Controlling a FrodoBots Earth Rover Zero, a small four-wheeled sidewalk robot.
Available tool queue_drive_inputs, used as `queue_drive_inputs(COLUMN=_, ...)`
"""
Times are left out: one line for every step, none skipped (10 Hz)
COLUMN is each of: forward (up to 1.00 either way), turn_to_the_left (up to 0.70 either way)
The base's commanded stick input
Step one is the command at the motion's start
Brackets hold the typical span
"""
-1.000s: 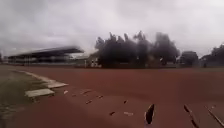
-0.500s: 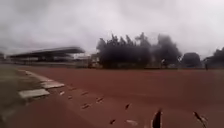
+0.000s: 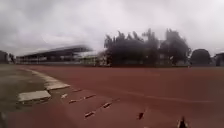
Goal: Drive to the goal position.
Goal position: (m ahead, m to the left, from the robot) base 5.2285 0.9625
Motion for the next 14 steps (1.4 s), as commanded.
queue_drive_inputs(forward=0.70, turn_to_the_left=0.00)
queue_drive_inputs(forward=0.70, turn_to_the_left=0.00)
queue_drive_inputs(forward=0.70, turn_to_the_left=0.00)
queue_drive_inputs(forward=0.70, turn_to_the_left=0.00)
queue_drive_inputs(forward=0.70, turn_to_the_left=0.00)
queue_drive_inputs(forward=0.70, turn_to_the_left=0.00)
queue_drive_inputs(forward=0.70, turn_to_the_left=0.00)
queue_drive_inputs(forward=0.70, turn_to_the_left=0.00)
queue_drive_inputs(forward=0.70, turn_to_the_left=0.00)
queue_drive_inputs(forward=0.70, turn_to_the_left=0.15)
queue_drive_inputs(forward=0.70, turn_to_the_left=0.27)
queue_drive_inputs(forward=0.70, turn_to_the_left=0.32)
queue_drive_inputs(forward=0.70, turn_to_the_left=0.35)
queue_drive_inputs(forward=0.70, turn_to_the_left=0.35)
